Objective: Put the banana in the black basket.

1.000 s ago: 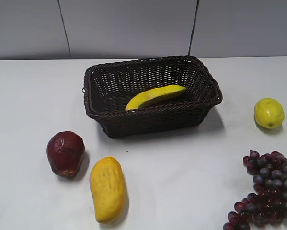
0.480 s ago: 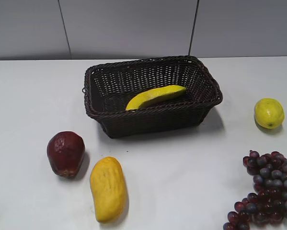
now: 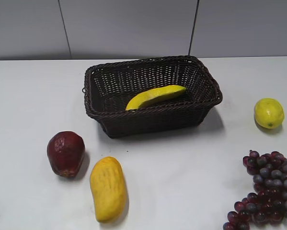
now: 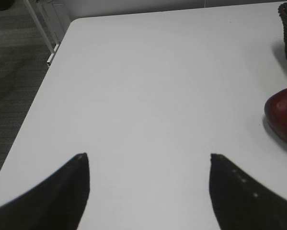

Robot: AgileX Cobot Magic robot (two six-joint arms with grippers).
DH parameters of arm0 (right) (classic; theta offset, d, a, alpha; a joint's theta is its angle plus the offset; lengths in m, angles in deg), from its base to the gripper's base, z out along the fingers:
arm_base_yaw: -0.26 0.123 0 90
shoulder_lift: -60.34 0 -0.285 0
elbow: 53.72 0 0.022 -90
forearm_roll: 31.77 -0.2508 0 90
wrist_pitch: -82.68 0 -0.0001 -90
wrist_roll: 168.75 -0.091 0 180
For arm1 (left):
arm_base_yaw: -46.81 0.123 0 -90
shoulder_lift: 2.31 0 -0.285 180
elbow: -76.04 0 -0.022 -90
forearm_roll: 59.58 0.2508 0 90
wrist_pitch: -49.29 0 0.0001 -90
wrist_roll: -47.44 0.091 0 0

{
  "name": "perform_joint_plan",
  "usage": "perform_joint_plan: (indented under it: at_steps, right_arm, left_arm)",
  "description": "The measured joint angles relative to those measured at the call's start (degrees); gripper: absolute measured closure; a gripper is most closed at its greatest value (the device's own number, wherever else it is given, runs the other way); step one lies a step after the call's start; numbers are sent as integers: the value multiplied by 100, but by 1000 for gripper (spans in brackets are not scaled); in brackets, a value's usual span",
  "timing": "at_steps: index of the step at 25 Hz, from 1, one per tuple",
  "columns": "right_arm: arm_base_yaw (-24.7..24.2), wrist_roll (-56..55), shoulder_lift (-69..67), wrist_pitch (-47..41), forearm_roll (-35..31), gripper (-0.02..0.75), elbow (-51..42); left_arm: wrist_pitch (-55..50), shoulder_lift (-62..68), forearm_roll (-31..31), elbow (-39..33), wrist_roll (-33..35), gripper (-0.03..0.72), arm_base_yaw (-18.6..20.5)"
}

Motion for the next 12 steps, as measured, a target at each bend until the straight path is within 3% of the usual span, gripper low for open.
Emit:
perform_joint_plan:
  at_steps: [12]
  right_arm:
    - [0, 0, 1321, 53, 0, 218, -36]
  left_arm:
    - [0, 0, 0, 0, 0, 111, 0]
